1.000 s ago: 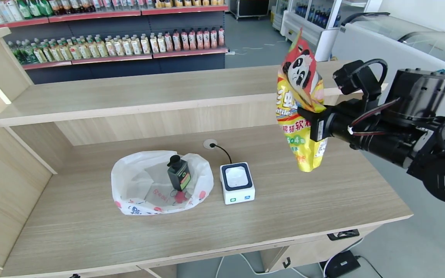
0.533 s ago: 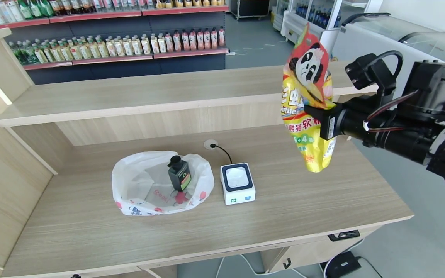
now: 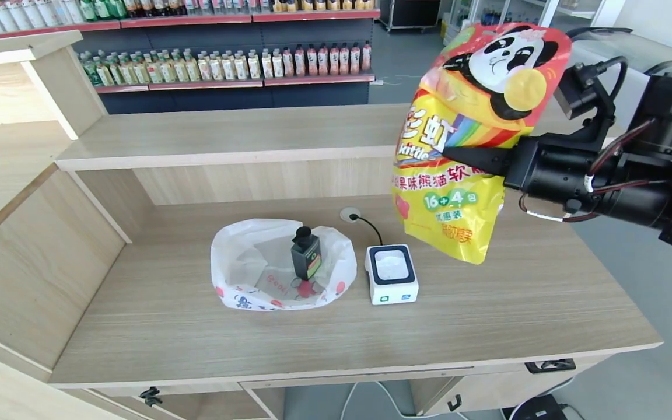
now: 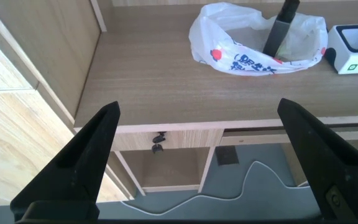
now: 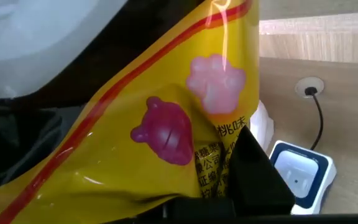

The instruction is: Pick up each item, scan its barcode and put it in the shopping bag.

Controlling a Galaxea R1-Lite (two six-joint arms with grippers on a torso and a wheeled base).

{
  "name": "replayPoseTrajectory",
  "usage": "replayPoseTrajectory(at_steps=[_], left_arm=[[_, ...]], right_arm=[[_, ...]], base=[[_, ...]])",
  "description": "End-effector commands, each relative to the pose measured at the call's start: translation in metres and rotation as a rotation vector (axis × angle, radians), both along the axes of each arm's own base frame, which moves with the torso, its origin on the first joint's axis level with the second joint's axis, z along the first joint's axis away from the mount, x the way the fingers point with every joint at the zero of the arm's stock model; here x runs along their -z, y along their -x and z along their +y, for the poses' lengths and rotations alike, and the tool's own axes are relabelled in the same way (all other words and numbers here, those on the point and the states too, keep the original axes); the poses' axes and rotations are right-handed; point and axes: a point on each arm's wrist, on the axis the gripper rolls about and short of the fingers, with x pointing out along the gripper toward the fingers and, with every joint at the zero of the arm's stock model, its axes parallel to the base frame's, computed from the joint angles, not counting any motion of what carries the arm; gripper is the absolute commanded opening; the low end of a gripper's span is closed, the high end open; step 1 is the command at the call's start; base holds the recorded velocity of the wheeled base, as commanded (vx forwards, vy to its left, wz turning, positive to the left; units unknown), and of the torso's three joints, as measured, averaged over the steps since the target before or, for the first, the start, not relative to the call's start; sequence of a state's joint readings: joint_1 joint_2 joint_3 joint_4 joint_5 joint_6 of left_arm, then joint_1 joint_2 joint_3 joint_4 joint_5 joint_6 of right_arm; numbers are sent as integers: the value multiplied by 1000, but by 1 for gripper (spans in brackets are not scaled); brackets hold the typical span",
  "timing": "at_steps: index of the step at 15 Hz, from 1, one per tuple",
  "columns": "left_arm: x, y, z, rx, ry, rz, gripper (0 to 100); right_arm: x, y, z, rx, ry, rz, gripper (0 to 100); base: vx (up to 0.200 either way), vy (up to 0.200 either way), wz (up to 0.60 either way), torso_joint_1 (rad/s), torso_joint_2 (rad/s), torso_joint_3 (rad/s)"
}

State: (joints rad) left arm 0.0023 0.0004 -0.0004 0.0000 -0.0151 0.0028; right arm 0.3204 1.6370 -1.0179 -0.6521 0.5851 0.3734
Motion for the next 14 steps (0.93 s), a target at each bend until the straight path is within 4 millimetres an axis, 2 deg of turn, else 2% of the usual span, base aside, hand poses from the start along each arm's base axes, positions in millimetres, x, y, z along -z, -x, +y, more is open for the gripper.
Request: replayPoseTrajectory(at_steps=[1, 3, 4, 6, 8, 10, 12, 14], left_arm=[[0, 0, 0, 0, 0, 0, 100], [0, 0, 0, 0, 0, 0, 100], [0, 0, 0, 0, 0, 0, 100], [0, 0, 0, 0, 0, 0, 100], [0, 0, 0, 0, 0, 0, 100], [0, 0, 0, 0, 0, 0, 100], [0, 0, 0, 0, 0, 0, 100], [0, 0, 0, 0, 0, 2, 100]], right_arm=[[14, -22, -26, 9, -40, 106, 0], [28, -46, -66, -71, -97, 203, 0], [30, -49, -70, -86, -100, 210, 0], [46, -69, -78, -125, -107, 250, 0], [59, -81, -74, -135, -119, 297, 0], [70, -88, -57, -185, -112, 316, 0], [76, -94, -42, -275, -106, 322, 0], [75, -97, -40, -381, -105, 332, 0]], base=[[0, 0, 0, 0, 0, 0], [0, 0, 0, 0, 0, 0], [0, 0, 0, 0, 0, 0], [0, 0, 0, 0, 0, 0], [0, 0, 0, 0, 0, 0], [0, 0, 0, 0, 0, 0], [0, 0, 0, 0, 0, 0], [0, 0, 0, 0, 0, 0]])
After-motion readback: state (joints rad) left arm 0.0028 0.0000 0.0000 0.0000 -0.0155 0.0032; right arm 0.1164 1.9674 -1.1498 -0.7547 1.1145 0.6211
